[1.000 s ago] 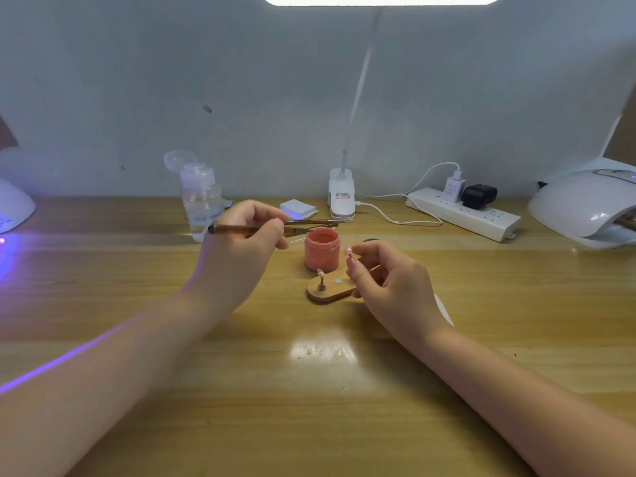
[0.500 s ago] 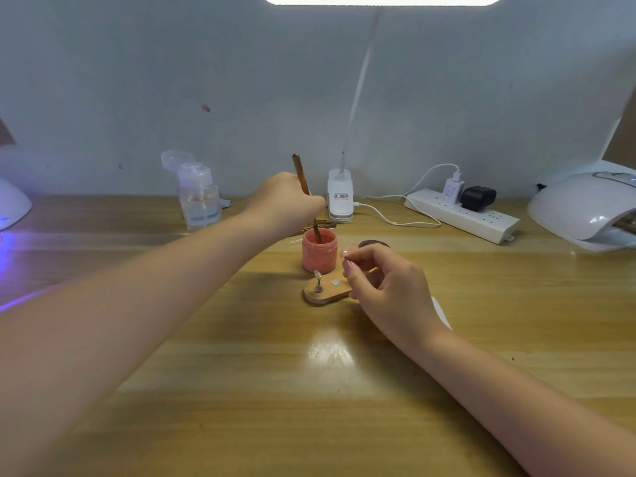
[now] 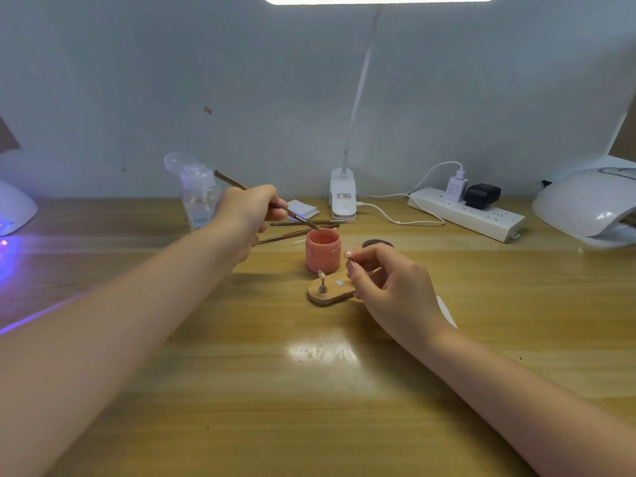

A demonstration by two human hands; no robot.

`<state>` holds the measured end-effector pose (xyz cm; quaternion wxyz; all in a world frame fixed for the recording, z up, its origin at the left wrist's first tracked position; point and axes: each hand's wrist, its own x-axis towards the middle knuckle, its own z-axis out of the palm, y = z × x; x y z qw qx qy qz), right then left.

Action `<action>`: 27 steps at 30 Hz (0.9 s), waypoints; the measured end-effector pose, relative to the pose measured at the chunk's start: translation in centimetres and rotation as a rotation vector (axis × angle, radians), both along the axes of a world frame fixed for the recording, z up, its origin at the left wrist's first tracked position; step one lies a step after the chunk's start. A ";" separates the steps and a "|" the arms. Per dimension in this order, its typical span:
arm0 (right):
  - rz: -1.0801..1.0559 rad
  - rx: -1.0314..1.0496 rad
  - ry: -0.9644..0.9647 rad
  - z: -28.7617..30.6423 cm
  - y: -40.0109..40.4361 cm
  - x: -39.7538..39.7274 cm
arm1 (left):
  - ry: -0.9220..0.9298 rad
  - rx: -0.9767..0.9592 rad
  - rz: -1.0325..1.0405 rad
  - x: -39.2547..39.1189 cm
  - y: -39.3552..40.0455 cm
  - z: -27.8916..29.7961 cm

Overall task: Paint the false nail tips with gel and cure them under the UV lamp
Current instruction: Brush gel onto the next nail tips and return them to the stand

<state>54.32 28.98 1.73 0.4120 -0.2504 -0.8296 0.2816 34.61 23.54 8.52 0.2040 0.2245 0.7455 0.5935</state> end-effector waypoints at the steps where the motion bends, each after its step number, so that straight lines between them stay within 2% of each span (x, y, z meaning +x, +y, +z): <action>1: -0.001 0.002 -0.001 0.0 0.0 0.0 | -0.044 -0.009 0.001 -0.2 -0.3 -0.1; 8: -0.006 0.002 -0.004 0.1 -0.2 0.0 | -0.149 0.012 0.039 -1.5 -1.7 -1.0; 15: -0.008 -0.004 -0.007 0.1 -0.2 0.0 | -0.271 0.022 -0.026 -1.7 -1.3 -2.3; 18: -0.007 -0.003 -0.007 0.1 -0.2 0.0 | -0.314 0.116 0.020 -2.0 -1.7 -2.6; 20: -0.007 -0.012 -0.010 0.2 -0.1 0.0 | -0.331 0.251 0.031 -1.7 -2.2 -2.5; 22: -0.005 -0.024 -0.008 0.2 -0.1 0.1 | -0.293 0.422 -0.012 -0.9 -2.9 -2.2; 24: -0.004 -0.036 -0.001 0.2 -0.1 0.1 | -0.175 0.554 -0.107 0.1 -3.8 -2.0; 27: -0.004 -0.054 0.008 0.2 -0.1 0.1 | 0.077 0.610 -0.252 2.2 -5.7 -2.7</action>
